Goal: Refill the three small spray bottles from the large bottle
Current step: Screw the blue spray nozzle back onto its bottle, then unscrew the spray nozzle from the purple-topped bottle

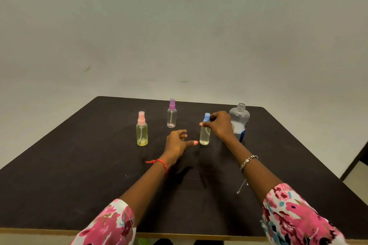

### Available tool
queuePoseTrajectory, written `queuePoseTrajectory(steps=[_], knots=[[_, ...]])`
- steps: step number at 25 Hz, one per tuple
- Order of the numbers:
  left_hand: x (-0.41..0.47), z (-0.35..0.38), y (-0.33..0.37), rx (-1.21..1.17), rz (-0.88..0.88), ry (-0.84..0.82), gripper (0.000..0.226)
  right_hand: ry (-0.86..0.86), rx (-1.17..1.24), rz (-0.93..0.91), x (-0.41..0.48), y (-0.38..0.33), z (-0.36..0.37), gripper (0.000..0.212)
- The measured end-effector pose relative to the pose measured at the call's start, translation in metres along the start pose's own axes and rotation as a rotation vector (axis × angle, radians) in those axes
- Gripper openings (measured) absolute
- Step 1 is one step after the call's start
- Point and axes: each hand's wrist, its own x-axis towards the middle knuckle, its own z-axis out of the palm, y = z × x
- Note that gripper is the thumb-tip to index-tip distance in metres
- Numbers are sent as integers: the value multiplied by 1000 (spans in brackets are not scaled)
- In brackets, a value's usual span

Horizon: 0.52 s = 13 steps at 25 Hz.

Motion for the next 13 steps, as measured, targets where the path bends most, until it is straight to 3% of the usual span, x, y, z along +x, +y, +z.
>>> queuePoseTrajectory(steps=[5, 7, 10, 13], knots=[[4, -2, -8, 570, 96, -184, 68, -1, 3, 16, 2, 7, 4, 30], [3, -2, -9, 702, 106, -263, 57, -31, -25, 9, 2, 7, 5, 29], [-1, -4, -8, 876, 120, -332, 58, -37, -45, 3, 3, 5, 6, 35], [0, -6, -12, 970, 180, -344, 62, 133, -57, -42, 5, -7, 8, 42]])
